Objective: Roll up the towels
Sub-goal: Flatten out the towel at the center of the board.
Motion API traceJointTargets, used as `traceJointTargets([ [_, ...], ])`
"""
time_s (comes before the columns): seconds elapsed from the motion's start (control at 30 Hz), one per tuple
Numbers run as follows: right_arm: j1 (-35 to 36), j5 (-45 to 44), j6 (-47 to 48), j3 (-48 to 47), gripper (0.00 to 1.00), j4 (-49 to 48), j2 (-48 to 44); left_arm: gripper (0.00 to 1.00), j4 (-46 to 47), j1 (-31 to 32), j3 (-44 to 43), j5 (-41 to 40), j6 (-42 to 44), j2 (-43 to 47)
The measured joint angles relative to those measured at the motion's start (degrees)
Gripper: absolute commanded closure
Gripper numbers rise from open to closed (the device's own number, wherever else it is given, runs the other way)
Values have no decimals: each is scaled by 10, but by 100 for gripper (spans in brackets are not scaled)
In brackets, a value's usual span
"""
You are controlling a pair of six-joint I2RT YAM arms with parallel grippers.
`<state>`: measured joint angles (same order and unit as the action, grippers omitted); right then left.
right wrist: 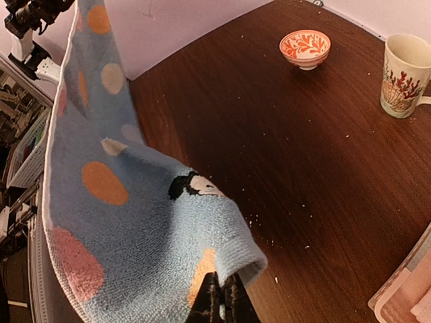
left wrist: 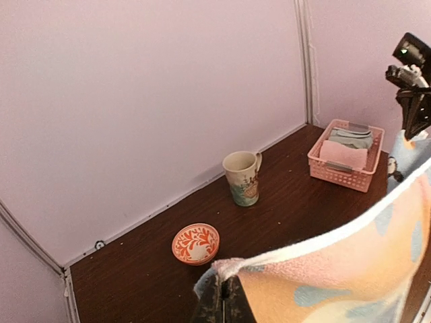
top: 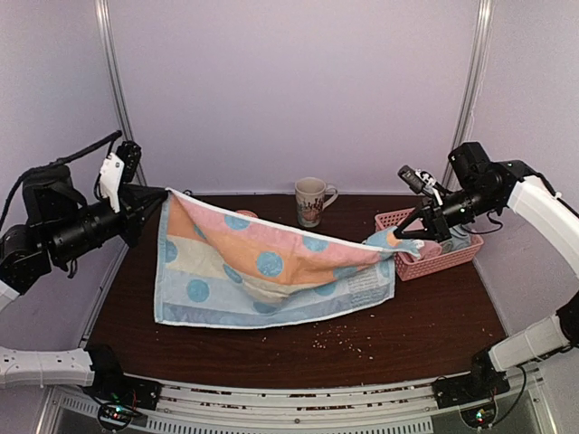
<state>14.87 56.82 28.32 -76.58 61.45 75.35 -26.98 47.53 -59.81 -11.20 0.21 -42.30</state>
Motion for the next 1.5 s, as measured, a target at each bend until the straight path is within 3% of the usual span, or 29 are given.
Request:
traceJointTargets([
  [0.1, 0, -12, -63, -1, 48, -51, 19, 100, 4, -9, -27, -48, -10, -84],
  [0.17, 0, -43, -108, -24, 39, -70, 79, 97, -9, -42, -51, -56, -29, -181],
  [0.23, 0, -69, -128, -72, 39, -81, 161, 85, -33, -99, -75, -48, -49, -297],
  [0.33, -2, -89, -148, -126, 39, -88, 282, 75, -67, -150, -78, -45, -72, -416],
  [0.43, -3, -97, -162, -127, 40, -82, 324, 72, -102, -160, -64, -43, -91, -436],
  [0.53, -3, -103, -161, -121, 43, -83, 301, 72, -103, -156, -63, -32, -106, -387],
  [0.7, 7, -108, -114, -43, 45, -99, 182, 73, -87, -156, -43, 28, -114, -316],
  [0.83, 72, -143, -50, 40, 42, -106, 112, 69, -87, -155, 5, 92, -119, -311],
  [0.97, 163, -216, -2, 149, 39, -137, 73, 60, -89, -155, 32, 143, -127, -335],
  [1.1, 220, -310, 37, 224, 39, -165, 40, 59, -65, -159, 41, 151, -150, -371],
  [1.3, 252, -409, 74, 258, 39, -212, 44, 58, -9, -185, 31, 152, -177, -469],
  [1.5, 273, -441, 95, 268, 38, -244, 49, 58, 42, -231, -15, 132, -182, -549],
])
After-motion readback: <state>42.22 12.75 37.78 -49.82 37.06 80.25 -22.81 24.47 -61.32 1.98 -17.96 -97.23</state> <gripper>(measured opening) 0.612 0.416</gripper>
